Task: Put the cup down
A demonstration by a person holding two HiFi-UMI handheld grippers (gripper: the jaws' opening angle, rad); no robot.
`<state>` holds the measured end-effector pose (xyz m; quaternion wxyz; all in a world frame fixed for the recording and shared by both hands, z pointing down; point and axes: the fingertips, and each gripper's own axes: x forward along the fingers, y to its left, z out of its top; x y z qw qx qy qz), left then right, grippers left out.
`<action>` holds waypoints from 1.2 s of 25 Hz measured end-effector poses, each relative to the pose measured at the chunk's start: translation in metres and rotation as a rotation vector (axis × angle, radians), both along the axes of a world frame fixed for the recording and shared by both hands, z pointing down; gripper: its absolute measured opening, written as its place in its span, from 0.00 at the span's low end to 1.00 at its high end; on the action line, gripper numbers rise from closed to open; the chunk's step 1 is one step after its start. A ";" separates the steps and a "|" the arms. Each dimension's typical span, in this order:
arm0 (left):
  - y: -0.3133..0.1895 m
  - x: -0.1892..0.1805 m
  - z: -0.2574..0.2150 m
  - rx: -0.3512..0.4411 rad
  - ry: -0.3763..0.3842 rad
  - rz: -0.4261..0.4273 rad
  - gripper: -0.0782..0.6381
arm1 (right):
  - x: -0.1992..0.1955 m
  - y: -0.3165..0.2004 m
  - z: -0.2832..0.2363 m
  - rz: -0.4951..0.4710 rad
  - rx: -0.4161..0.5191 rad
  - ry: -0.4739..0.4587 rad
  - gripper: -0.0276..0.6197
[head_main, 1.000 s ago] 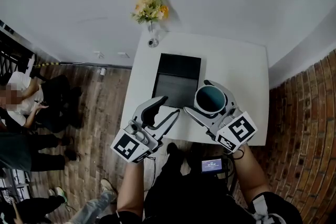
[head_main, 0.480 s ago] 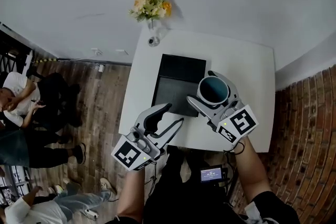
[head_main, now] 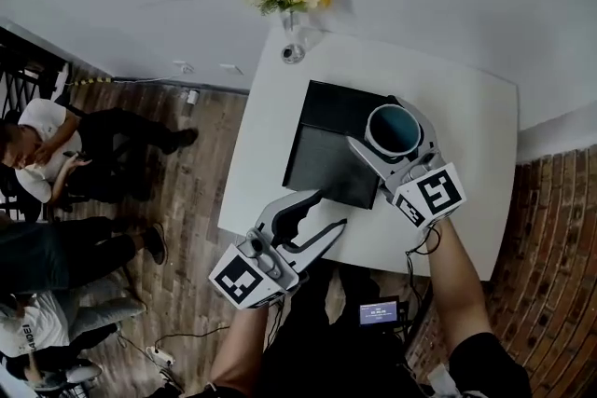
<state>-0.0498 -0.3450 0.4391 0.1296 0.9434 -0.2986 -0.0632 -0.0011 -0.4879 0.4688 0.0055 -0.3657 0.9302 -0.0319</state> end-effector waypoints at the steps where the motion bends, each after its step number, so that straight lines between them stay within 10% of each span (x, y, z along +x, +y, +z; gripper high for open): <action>1: 0.000 0.001 0.000 -0.002 0.012 -0.004 0.37 | -0.002 -0.005 0.005 0.001 0.003 0.004 0.67; 30: -0.007 -0.002 0.024 -0.014 -0.072 -0.024 0.37 | -0.026 -0.072 0.059 -0.090 0.032 0.068 0.67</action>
